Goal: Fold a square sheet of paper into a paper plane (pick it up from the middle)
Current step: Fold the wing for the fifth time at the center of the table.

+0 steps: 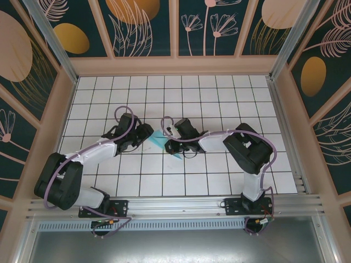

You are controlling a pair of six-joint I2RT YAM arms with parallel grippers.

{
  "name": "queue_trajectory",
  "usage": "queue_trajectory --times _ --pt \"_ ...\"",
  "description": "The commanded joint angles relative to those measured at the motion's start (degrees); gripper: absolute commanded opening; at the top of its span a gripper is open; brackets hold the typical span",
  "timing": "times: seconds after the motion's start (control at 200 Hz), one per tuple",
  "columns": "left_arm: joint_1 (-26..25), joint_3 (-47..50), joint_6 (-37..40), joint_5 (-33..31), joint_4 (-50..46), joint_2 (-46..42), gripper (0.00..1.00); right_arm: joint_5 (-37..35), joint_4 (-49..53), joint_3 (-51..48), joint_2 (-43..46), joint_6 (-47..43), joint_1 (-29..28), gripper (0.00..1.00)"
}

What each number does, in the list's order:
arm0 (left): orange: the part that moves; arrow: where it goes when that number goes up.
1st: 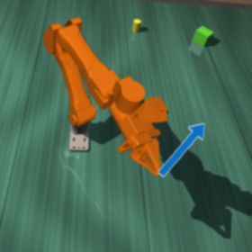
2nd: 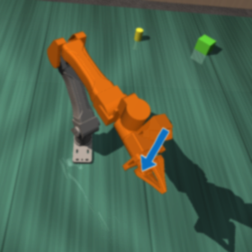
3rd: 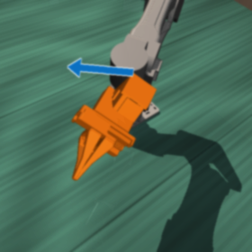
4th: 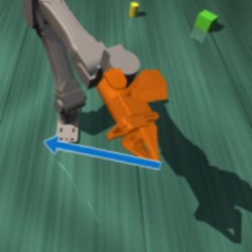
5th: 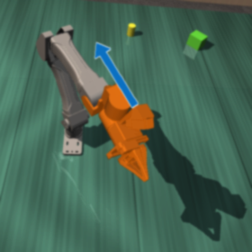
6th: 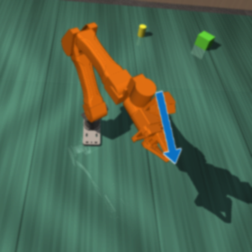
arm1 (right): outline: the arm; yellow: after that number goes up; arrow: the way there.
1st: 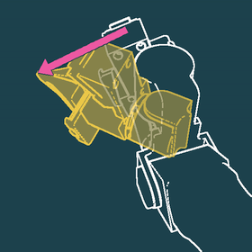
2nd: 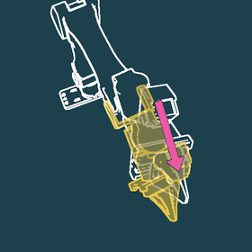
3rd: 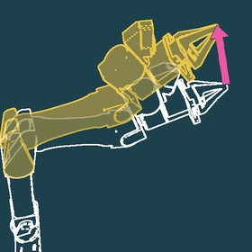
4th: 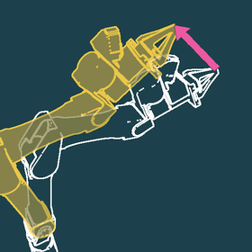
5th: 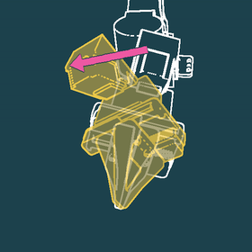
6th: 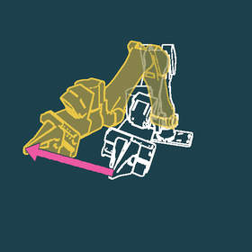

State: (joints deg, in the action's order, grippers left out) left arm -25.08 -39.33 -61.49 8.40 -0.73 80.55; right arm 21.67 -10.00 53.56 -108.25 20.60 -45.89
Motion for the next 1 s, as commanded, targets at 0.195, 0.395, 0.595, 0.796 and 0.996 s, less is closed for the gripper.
queue_trajectory --times 0.195,0.395,0.595,0.796,0.996 --pt "0.6 -2.5 -3.0 2.4 -0.4 4.4 0.4 -3.6 2.7 1.6 -1.4 -2.3 -1.4 0.11" --pt "0.6 -4.0 -3.6 1.9 -0.4 6.2 0.31 -5.3 2.8 1.3 0.1 -4.1 -2.3 0.19" --pt "0.6 -4.2 -4.2 2.4 -0.1 6.8 0.16 -7.5 2.4 0.8 2.0 -6.3 -2.6 0.24" --pt "0.6 -3.9 -4.9 3.1 0.3 6.9 0.0 -10.8 0.8 -0.8 5.6 -8.5 -3.0 0.34" --pt "0.6 -3.3 -8.4 3.2 0.5 6.4 0.0 -18.4 -5.1 -6.7 13.0 -13.3 -5.3 0.52"
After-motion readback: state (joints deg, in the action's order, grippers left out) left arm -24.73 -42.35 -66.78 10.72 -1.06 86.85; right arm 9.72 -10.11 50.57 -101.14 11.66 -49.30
